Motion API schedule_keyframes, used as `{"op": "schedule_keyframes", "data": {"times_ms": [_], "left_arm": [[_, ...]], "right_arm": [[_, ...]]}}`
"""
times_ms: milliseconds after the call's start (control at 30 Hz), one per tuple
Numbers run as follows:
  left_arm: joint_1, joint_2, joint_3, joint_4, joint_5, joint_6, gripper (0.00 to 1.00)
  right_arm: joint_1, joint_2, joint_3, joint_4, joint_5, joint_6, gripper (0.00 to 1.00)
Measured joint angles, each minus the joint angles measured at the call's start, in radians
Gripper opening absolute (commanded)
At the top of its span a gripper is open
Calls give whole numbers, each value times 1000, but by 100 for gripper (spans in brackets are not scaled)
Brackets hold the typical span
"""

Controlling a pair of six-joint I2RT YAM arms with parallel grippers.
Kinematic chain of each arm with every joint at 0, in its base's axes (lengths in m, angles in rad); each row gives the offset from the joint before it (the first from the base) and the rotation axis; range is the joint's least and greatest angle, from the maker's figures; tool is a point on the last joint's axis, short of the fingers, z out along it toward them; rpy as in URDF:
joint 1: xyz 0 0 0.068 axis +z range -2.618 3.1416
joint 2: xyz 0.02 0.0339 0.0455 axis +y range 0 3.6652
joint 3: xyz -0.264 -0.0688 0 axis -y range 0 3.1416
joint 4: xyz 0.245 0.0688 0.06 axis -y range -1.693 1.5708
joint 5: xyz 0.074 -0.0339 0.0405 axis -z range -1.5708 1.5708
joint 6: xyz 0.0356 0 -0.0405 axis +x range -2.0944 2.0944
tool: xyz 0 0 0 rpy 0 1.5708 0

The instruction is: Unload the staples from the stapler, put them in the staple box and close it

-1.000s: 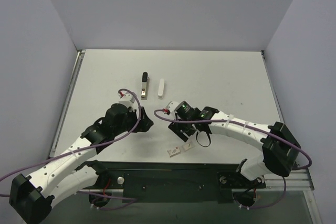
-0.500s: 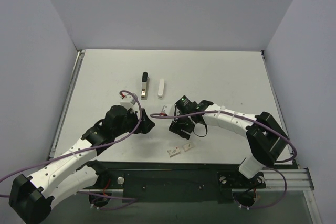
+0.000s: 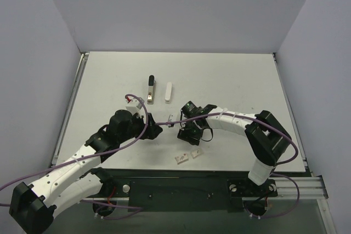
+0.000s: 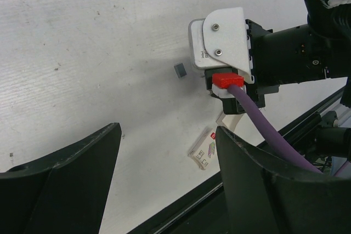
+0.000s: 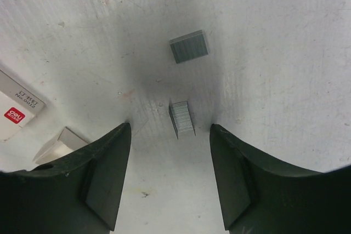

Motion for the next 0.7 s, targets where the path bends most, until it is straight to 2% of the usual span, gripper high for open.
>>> {"op": "schedule_keyframes", "data": {"times_ms": [700], "left_arm": [[0, 0, -2, 1, -1, 0, 80]], "right_arm": [[8, 32, 32, 9, 22, -2, 31]]}}
